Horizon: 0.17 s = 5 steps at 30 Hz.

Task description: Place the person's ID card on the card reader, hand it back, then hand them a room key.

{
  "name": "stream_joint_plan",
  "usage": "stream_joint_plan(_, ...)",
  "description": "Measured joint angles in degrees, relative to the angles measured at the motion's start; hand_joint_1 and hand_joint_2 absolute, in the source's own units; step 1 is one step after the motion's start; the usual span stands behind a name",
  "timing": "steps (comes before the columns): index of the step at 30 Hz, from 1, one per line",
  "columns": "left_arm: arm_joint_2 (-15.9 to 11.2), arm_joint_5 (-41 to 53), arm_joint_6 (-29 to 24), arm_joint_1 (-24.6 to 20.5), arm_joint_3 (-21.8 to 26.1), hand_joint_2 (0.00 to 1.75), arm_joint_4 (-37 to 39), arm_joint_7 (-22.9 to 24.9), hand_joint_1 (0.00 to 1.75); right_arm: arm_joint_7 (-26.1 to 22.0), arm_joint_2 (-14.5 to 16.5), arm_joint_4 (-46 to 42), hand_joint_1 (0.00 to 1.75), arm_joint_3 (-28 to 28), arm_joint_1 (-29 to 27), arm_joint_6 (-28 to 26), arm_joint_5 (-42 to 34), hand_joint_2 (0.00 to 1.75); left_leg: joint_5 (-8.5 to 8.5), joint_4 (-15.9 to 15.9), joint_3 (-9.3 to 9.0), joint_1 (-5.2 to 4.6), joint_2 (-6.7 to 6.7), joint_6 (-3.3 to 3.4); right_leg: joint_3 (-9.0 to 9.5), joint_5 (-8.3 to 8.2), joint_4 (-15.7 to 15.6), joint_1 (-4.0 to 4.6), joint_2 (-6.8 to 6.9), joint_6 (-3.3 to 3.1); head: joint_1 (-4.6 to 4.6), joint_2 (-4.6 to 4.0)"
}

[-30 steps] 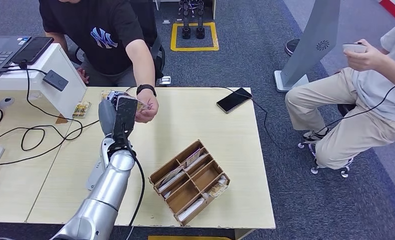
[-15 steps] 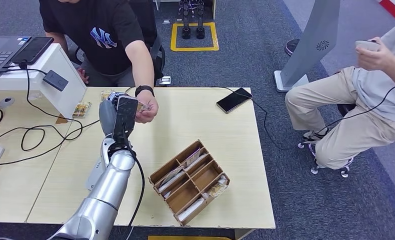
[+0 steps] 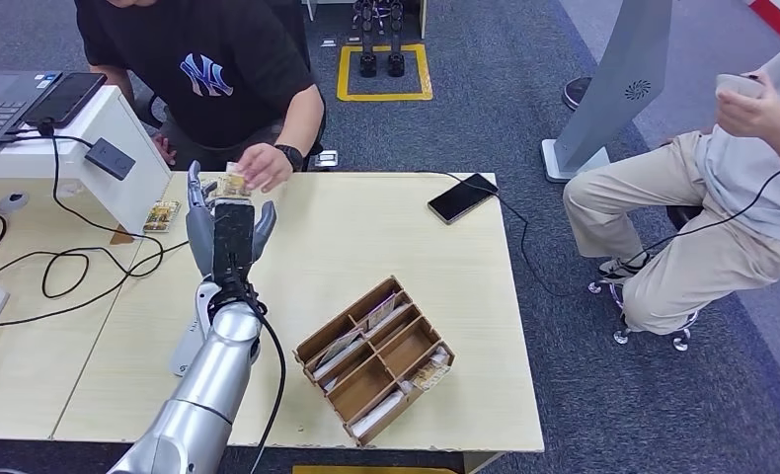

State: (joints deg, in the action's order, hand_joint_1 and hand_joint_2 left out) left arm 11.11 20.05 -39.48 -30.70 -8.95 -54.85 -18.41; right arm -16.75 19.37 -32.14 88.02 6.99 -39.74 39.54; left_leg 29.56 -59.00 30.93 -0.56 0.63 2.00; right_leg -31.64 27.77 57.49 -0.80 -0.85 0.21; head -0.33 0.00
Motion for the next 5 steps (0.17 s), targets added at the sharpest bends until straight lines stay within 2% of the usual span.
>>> stream_joint_plan(5,0.0,-0.6,0.3,1.4,-0.4,1.75,-2.2,-0.3,0.00,0.0,0.0,-0.1,0.00,0.0,0.0,0.0,0.0,1.75,0.00,0.0,0.00,0.00,0.00,0.00,0.00,0.00,0.0,0.00,0.01,0.00,0.00,0.00)
